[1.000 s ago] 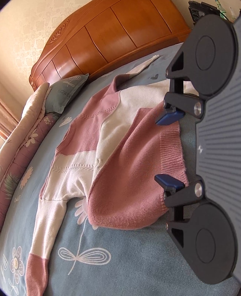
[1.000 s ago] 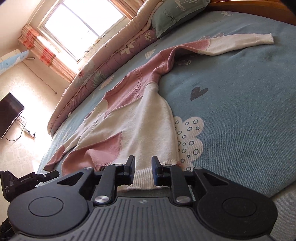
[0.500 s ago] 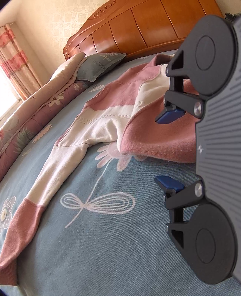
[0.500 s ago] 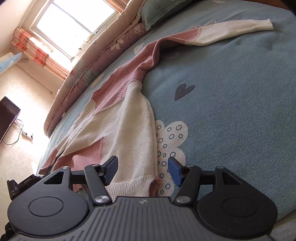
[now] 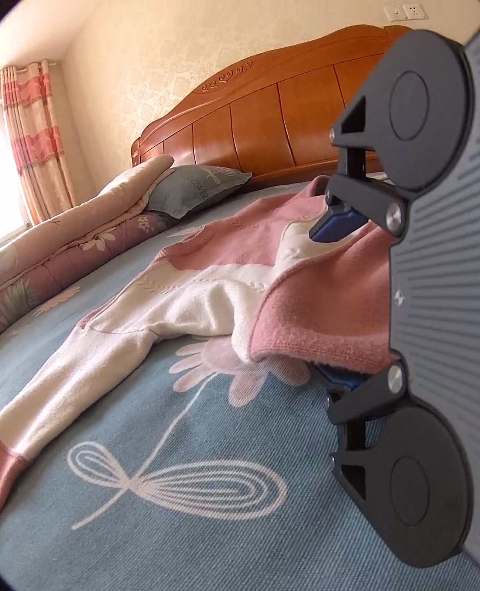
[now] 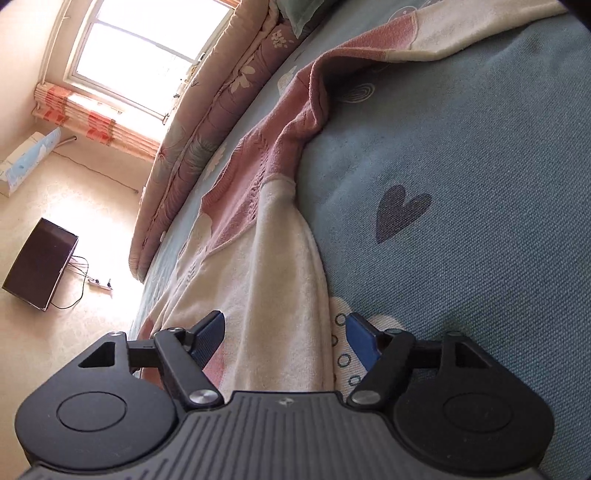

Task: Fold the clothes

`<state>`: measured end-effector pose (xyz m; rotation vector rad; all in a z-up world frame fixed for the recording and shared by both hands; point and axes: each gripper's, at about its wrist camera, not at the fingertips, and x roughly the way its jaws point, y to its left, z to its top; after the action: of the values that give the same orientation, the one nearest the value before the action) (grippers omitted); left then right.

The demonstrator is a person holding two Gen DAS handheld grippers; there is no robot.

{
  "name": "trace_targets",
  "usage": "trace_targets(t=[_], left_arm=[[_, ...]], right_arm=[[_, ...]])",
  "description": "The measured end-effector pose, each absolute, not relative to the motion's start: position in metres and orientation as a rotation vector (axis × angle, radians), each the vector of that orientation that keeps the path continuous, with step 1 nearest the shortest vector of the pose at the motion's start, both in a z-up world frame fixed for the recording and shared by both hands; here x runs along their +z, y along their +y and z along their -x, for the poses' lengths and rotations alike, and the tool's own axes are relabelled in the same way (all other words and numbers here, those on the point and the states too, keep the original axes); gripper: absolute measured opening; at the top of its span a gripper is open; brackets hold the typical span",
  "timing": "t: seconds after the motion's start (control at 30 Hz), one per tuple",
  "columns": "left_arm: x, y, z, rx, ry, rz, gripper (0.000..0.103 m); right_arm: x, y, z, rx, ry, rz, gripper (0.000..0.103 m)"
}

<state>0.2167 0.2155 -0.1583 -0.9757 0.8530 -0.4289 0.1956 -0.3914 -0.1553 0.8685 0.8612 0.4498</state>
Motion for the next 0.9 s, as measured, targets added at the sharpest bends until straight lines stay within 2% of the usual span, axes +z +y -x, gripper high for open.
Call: trace_targets(t=[0.03,0.2,0.3,0.47,0.57,0.67,0.73,0.77,0.8,0.83,0.9], left_arm=[[-0.158,0.211,-0.217,-0.447,0.870,0.972,0.068],[-0.161,0.206,-0.202,-0.528,0.925,0.959,0.068],[-0.164,0.205,-0.207,-0.527,0.930,0.987,0.066],[-0.164,0.179,-0.240,-0.553,0.931,0.975,0.065],[-0.165,0.180,-0.233,-0.565,0.957,1.003,0.064],[-0.177,0.191,-0.206,-0.567,0.952,1.080,0.055],[-0.186,0.196,-0.200,-0.546,0.945,1.103,0.030],[-0.191,0.196,-0.205,-0.522,0.959,1.123,0.023],[-0.197,0.195,-0.210,-0.500,0.973,1.142,0.010],[-0.199,0.191,-0.218,-0.500,0.978,1.138,0.008],[-0.195,0.178,-0.230,-0.505,1.000,1.095,0.008]], right_arm=[[-0.154,-0.389,-0.197,0.459,0.877,-0.865,0.084],[-0.154,-0.382,-0.185,0.536,0.961,-0.877,0.085],[-0.156,-0.379,-0.182,0.568,0.955,-0.881,0.085],[-0.165,-0.359,-0.225,0.623,0.919,-0.928,0.085],[-0.164,-0.359,-0.225,0.638,0.937,-0.941,0.085],[-0.170,-0.369,-0.199,0.664,0.929,-1.025,0.085],[-0.174,-0.372,-0.185,0.671,0.888,-1.060,0.083],[-0.176,-0.372,-0.187,0.654,0.882,-1.066,0.079],[-0.179,-0.370,-0.194,0.644,0.888,-1.069,0.076],[-0.180,-0.366,-0.203,0.642,0.889,-1.071,0.073],[-0.181,-0.358,-0.219,0.655,0.892,-1.062,0.072]])
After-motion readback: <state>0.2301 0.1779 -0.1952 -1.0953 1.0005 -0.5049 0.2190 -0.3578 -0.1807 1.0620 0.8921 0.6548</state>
